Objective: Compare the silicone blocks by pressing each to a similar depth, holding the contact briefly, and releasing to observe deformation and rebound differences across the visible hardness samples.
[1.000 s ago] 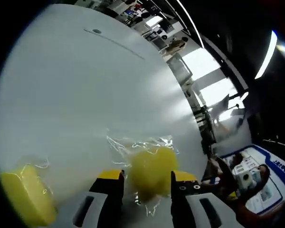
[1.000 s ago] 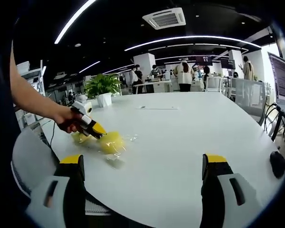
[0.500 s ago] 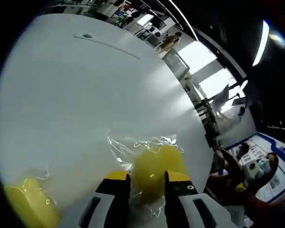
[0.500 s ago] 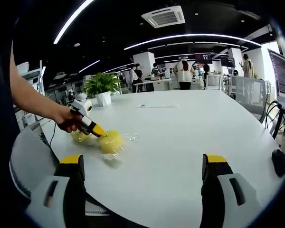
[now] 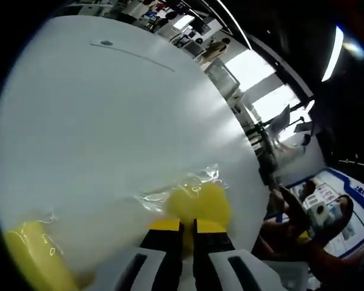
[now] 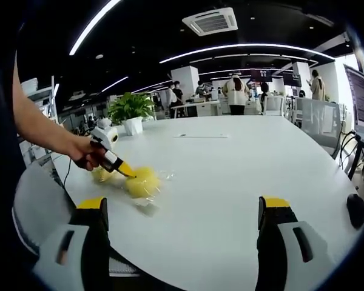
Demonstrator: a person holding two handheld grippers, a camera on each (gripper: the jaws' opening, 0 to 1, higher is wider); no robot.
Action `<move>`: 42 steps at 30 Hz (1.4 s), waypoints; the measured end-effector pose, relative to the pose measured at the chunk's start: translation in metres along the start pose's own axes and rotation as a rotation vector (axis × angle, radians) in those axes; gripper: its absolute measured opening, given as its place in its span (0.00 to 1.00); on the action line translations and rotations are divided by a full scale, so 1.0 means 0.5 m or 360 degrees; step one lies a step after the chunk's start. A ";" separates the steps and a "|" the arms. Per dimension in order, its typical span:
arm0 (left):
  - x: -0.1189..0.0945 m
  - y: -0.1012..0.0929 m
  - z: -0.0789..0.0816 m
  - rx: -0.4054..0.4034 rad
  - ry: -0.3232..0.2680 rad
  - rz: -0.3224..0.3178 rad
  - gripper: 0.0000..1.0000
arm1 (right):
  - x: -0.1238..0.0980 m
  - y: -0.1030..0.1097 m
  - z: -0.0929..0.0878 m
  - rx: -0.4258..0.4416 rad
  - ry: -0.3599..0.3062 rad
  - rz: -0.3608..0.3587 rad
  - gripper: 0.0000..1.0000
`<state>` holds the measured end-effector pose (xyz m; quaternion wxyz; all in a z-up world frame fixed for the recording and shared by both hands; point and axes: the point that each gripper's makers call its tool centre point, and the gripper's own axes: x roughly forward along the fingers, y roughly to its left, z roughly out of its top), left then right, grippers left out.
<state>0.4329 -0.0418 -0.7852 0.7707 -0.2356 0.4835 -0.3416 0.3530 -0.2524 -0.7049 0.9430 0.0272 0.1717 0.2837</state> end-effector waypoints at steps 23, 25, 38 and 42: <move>-0.022 -0.040 0.008 0.0268 -0.0206 -0.0058 0.00 | 0.012 0.021 0.023 -0.0018 -0.0008 0.0028 0.97; -0.026 -0.045 0.009 0.0288 -0.0216 -0.0067 0.00 | 0.012 0.025 0.019 -0.0015 0.0002 0.0035 0.97; -0.041 -0.109 0.032 0.0471 -0.0310 -0.0201 0.00 | 0.020 0.034 0.031 -0.0024 0.0020 0.0055 0.97; -0.051 -0.125 0.035 0.0534 -0.0325 -0.0223 0.00 | 0.026 0.039 0.035 -0.0024 0.0017 0.0070 0.97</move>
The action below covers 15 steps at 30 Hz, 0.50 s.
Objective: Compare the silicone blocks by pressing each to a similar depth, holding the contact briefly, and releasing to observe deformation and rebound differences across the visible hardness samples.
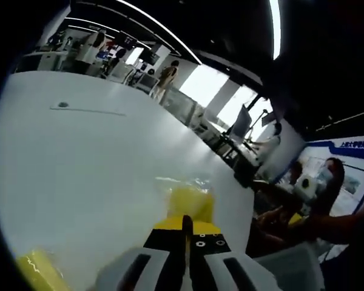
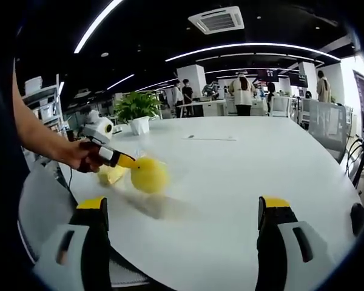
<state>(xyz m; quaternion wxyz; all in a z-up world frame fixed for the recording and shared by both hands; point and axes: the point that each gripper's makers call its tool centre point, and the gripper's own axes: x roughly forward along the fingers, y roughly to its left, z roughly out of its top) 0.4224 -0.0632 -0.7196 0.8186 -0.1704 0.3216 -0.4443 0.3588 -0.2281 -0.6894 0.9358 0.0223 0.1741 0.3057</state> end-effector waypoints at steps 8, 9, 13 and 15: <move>-0.013 -0.020 0.017 0.0047 -0.0039 -0.0032 0.00 | 0.013 0.012 0.005 -0.0005 0.0009 0.0034 0.97; -0.014 -0.023 0.019 0.0052 -0.0043 -0.0040 0.00 | 0.014 0.013 0.006 -0.0006 0.0010 0.0037 0.97; -0.028 -0.052 0.046 0.0083 -0.0119 -0.0083 0.00 | 0.019 0.015 0.014 -0.0011 0.0003 0.0047 0.97; -0.036 -0.065 0.067 0.0089 -0.0173 -0.0110 0.00 | 0.021 0.019 0.024 -0.0015 -0.0005 0.0053 0.97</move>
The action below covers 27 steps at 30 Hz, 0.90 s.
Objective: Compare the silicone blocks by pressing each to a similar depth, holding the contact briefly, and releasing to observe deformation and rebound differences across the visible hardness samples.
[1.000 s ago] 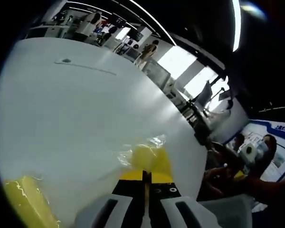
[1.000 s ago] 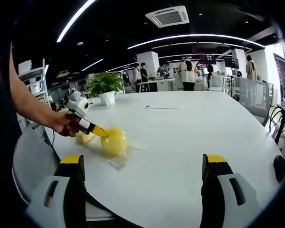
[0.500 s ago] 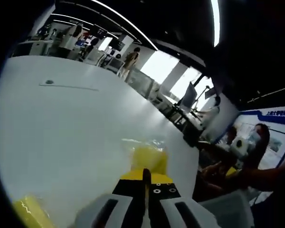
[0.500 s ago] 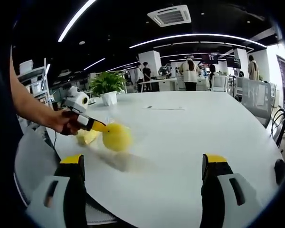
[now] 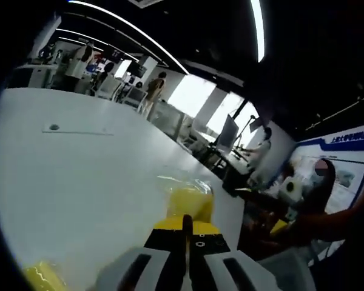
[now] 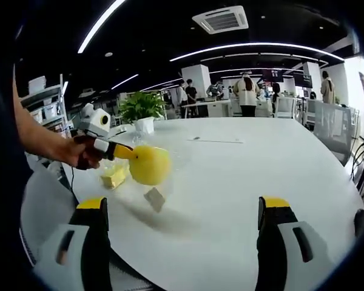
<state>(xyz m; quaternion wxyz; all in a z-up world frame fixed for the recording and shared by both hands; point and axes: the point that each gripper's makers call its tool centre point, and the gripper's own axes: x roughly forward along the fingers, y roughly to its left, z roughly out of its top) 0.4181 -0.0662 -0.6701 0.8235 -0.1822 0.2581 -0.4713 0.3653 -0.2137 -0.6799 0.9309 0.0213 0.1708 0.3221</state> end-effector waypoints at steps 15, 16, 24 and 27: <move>-0.070 -0.118 0.154 0.0113 -0.0278 -0.0210 0.00 | 0.037 0.091 0.259 0.0075 -0.0290 0.0374 0.97; -0.074 -0.124 0.159 0.0121 -0.0285 -0.0218 0.00 | 0.041 0.095 0.281 0.0059 -0.0316 0.0396 0.97; -0.118 -0.186 0.195 0.0160 -0.0379 -0.0267 0.00 | 0.070 0.143 0.342 -0.0014 -0.0320 0.0570 0.91; -0.131 -0.202 0.203 0.0174 -0.0416 -0.0278 0.00 | 0.068 0.181 0.334 -0.0018 -0.0241 0.0706 0.64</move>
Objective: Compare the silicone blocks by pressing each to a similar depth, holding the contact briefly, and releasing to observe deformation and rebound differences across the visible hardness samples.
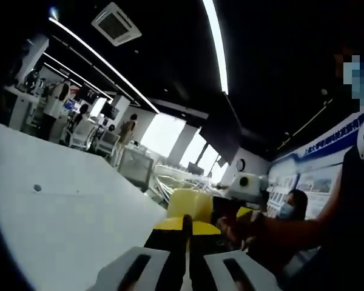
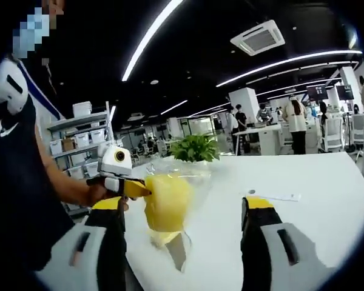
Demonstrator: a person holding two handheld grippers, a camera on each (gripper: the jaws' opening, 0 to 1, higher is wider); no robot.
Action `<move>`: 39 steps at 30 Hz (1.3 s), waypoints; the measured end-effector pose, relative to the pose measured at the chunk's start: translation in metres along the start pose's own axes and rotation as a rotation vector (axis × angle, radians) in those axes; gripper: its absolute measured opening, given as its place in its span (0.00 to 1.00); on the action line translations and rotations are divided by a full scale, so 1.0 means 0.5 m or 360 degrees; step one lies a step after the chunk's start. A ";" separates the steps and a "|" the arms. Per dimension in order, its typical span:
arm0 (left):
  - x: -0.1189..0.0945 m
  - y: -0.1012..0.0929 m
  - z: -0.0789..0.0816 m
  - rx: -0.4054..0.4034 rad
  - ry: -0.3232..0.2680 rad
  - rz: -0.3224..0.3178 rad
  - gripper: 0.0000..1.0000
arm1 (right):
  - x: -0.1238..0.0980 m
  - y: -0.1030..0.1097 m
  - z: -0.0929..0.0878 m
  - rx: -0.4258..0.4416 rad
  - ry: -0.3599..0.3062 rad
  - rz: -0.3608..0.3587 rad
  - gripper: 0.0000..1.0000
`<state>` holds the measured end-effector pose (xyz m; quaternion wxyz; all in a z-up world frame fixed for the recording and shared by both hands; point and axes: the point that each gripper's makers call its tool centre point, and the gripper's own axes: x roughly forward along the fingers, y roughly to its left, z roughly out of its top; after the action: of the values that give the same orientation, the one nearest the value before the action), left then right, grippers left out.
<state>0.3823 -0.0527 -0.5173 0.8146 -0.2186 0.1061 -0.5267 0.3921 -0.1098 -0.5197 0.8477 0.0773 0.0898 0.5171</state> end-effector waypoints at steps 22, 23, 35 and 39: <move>-0.027 -0.032 0.027 -0.0046 -0.0060 -0.0064 0.00 | 0.056 0.066 0.013 0.0067 -0.0036 0.0215 0.29; -0.028 -0.030 0.025 -0.0054 -0.0057 -0.0065 0.00 | 0.057 0.066 0.012 0.0068 -0.0028 0.0218 0.29; -0.031 -0.028 0.021 -0.0051 -0.0029 -0.0063 0.00 | 0.061 0.075 0.006 0.0052 0.0022 0.0246 0.16; -0.032 -0.028 0.020 -0.0041 -0.0020 -0.0054 0.00 | 0.062 0.080 0.005 0.0015 0.0030 0.0253 0.12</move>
<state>0.3682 -0.0408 -0.5027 0.8034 -0.2342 0.1041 -0.5375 0.3724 -0.0643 -0.5104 0.8027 0.0832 0.0937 0.5830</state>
